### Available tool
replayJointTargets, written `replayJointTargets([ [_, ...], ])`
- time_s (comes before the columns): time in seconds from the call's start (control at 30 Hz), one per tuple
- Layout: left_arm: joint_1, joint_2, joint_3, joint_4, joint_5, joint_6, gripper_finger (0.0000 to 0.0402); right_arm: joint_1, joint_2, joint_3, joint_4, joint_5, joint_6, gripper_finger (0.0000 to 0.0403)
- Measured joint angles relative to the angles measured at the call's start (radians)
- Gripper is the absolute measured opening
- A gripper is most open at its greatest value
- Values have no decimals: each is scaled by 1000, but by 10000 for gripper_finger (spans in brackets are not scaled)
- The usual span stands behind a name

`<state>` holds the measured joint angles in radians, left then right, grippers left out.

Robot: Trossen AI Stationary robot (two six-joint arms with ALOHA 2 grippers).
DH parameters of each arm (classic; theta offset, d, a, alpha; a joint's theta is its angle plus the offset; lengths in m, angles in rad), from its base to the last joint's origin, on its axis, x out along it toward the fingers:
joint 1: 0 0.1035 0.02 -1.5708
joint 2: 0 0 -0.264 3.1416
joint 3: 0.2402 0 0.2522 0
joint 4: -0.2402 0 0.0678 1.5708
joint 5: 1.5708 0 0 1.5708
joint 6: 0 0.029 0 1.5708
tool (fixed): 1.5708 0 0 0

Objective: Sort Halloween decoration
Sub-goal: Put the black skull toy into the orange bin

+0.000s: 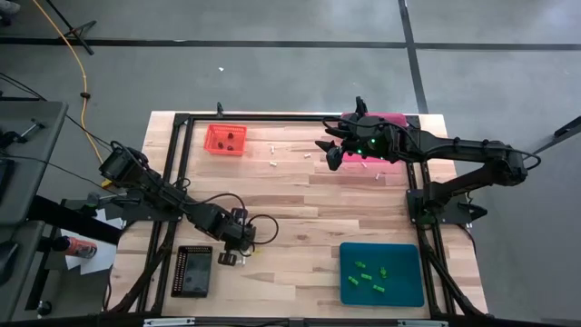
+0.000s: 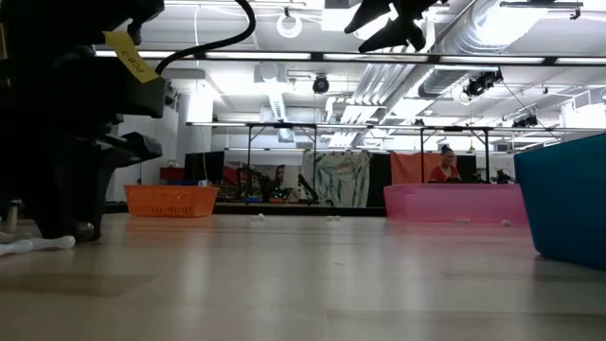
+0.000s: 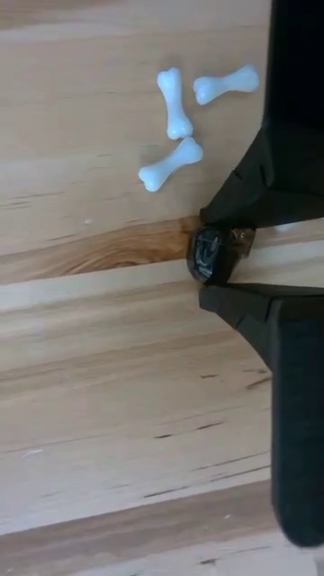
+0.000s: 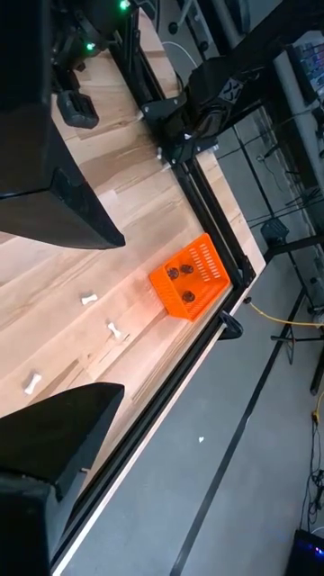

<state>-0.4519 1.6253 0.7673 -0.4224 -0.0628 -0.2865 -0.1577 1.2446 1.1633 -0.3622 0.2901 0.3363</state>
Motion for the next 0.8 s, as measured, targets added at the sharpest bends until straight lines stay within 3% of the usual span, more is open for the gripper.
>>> replayJointTargets([
  [0.5,11,0,-1,5,21,0,62,0,0,0,0,0,0,248],
  [0.8,148,-121,-5,-41,93,3,62,0,0,0,0,0,-1,248],
])
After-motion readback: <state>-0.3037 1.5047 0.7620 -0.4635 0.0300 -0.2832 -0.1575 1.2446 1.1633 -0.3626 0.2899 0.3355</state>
